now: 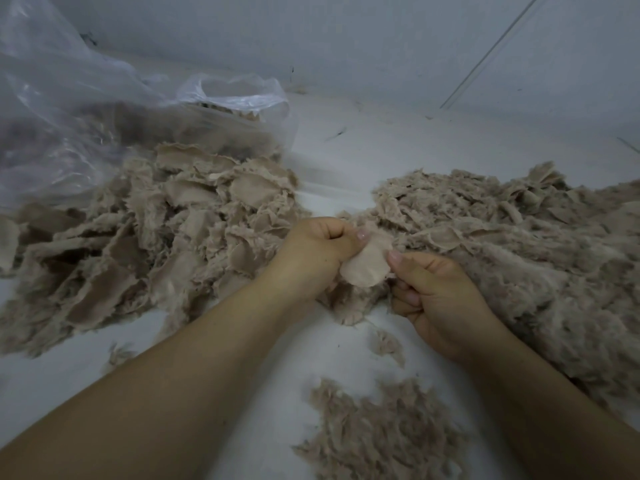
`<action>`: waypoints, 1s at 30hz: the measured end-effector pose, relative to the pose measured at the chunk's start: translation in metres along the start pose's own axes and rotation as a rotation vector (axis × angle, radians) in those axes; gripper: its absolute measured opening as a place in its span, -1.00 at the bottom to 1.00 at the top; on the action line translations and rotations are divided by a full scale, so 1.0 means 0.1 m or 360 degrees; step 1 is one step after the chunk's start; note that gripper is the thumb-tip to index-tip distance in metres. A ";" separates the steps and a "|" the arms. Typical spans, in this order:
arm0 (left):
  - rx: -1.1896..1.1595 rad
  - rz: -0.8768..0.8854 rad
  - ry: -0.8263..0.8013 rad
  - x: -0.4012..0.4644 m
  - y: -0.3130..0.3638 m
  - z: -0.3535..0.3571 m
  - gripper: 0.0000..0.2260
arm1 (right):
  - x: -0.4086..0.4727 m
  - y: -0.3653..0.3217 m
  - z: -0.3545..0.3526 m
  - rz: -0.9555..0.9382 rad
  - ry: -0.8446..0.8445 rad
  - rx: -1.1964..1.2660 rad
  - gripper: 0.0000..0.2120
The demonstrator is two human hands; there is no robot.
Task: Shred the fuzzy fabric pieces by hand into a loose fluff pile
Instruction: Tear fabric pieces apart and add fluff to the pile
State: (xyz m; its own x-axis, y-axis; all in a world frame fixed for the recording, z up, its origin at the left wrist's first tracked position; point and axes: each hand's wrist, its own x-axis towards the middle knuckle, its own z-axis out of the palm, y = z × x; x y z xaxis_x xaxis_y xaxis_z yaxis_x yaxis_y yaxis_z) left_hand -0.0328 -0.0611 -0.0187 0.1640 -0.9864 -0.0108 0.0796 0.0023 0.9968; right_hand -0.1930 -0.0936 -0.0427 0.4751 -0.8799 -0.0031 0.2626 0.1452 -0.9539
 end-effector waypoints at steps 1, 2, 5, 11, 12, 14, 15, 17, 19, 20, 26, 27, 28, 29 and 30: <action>-0.0001 -0.0014 0.0015 -0.01 0.00 0.01 -0.78 | 0.00 0.00 0.01 0.0007 0.0017 0.0012 -0.76; 0.0004 0.0001 0.0026 -0.01 -0.01 0.02 -0.78 | 0.00 -0.01 0.01 0.0020 0.0034 0.0037 -0.77; 0.0013 0.0162 0.0160 -0.01 -0.01 0.02 -0.80 | 0.01 -0.01 0.00 0.0051 0.0049 0.0083 -0.77; 0.1106 0.0549 0.0930 0.12 0.20 -0.50 -0.87 | 0.03 0.00 -0.04 0.0109 0.0110 0.0129 -0.78; 0.1552 0.0511 0.0960 0.11 0.21 -0.58 -0.89 | 0.03 0.00 -0.04 0.0113 0.0103 0.0118 -0.77; 0.2283 0.0380 0.0893 0.09 0.19 -0.62 -0.92 | 0.03 0.01 -0.05 0.0125 0.0091 0.0118 -0.77; 0.2448 0.0330 0.0814 0.08 0.16 -0.61 -0.89 | 0.03 0.01 -0.05 0.0131 0.0084 0.0131 -0.76; 0.2600 0.0301 0.0699 0.07 0.12 -0.59 -0.80 | 0.04 0.01 -0.06 0.0144 0.0070 0.0162 -0.75; 0.2678 0.0355 0.0707 0.07 0.14 -0.58 -0.80 | 0.04 0.01 -0.06 0.0154 0.0064 0.0183 -0.73; 0.2694 0.0396 0.0716 0.06 0.16 -0.57 -0.87 | 0.04 0.01 -0.07 0.0156 0.0064 0.0190 -0.73; 0.2235 0.0922 0.0436 -0.07 0.17 -0.27 -0.95 | 0.05 0.01 -0.06 0.0156 0.0088 0.0212 -0.73; 0.2108 0.0744 0.0292 -0.07 0.15 -0.23 -0.91 | 0.05 0.01 -0.06 0.0157 0.0093 0.0218 -0.73; 0.1999 0.0544 0.0126 -0.06 0.12 -0.20 -0.87 | 0.05 0.01 -0.06 0.0158 0.0096 0.0223 -0.72; 0.1920 0.0395 0.0021 -0.04 0.08 -0.18 -0.80 | 0.05 0.01 -0.05 0.0159 0.0096 0.0225 -0.72; 0.1910 0.0312 -0.0029 -0.03 0.05 -0.17 -0.74 | 0.05 0.01 -0.05 0.0159 0.0096 0.0224 -0.72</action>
State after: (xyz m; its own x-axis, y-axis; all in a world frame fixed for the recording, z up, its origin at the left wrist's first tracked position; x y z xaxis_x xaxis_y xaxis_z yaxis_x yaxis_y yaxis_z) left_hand -0.0161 -0.0558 -0.0155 0.0565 -0.9886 0.1396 -0.9071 0.0076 0.4208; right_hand -0.1946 -0.1006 -0.0454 0.4548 -0.8828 -0.1176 0.3335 0.2912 -0.8966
